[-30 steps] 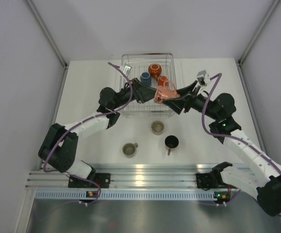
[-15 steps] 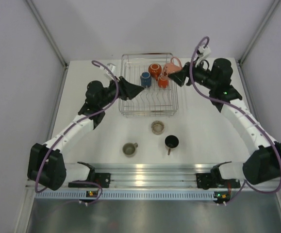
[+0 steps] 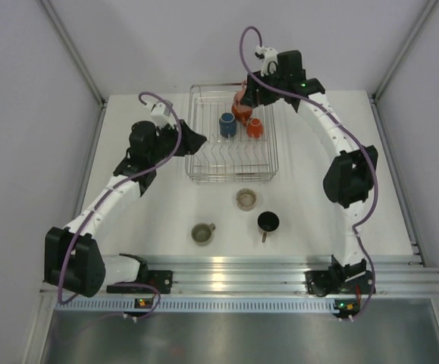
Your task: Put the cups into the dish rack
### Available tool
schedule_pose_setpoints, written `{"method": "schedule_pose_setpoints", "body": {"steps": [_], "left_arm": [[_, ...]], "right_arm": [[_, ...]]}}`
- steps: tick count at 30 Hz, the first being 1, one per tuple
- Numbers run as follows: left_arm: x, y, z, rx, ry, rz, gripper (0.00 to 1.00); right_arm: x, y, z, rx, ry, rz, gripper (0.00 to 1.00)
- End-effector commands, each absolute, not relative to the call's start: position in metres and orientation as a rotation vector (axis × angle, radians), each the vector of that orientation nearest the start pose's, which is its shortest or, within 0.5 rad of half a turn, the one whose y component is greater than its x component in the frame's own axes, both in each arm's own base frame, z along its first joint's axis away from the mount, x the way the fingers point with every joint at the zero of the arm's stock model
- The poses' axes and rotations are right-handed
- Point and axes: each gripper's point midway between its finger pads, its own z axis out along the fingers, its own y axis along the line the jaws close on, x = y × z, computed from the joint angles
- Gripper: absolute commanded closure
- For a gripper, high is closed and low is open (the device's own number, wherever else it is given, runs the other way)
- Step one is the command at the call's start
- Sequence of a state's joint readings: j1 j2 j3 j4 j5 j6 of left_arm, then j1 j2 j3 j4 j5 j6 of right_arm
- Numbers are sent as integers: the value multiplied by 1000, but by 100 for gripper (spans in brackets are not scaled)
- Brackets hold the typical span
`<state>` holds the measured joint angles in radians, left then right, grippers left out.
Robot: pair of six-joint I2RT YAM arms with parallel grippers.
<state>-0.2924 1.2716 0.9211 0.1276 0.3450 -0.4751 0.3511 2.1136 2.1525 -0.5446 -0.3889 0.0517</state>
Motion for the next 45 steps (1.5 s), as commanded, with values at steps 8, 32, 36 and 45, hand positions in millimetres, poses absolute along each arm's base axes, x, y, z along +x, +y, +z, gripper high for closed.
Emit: {"method": "schedule_pose_setpoints", "body": {"steps": [8,32,36,45], "left_arm": [[383,-161,270,72,1812,-702,39],[383,-160,267,81,1813,-697,40],[383,-160,265,82,1814,-696,39],[381,-160,264,86,1814,-697,40]], "right_arm": [[503,277,253,-603,2124,609,100],[513,288,182,-699,2234,536,100],[514,288,175,-709,2247,532,100],[515,290,164,-748,2273,485,100]]}}
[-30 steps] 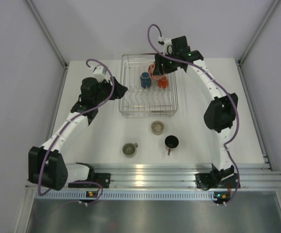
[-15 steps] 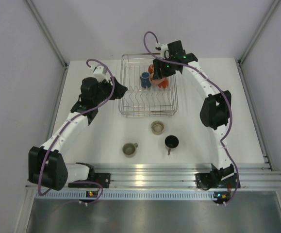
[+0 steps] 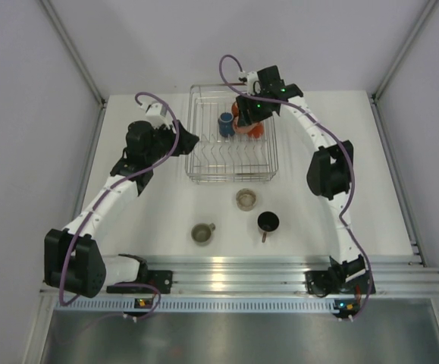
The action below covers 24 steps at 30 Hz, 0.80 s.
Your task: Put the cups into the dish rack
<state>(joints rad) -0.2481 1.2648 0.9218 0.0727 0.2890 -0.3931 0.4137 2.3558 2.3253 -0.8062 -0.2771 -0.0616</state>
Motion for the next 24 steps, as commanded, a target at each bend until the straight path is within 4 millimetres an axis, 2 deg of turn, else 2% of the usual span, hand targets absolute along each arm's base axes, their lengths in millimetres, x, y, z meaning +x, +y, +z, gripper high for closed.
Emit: {"method": "schedule_pose_setpoints", "body": {"steps": [1,7,18,24], "left_arm": [[381,-160,264,85,1814,-698,40],[380,-160,261,83,1816,-697,39],[379,-160,260,84,1816,-698,39],[379,-160,260,86,1814,-700,39]], "right_arm": [[516,290,162,-748,2277,476,100],[516,293,154,-763,2287,468,100],[512,300,126,-832,2330,407,100],[514,299,124,-834,2330,396,100]]}}
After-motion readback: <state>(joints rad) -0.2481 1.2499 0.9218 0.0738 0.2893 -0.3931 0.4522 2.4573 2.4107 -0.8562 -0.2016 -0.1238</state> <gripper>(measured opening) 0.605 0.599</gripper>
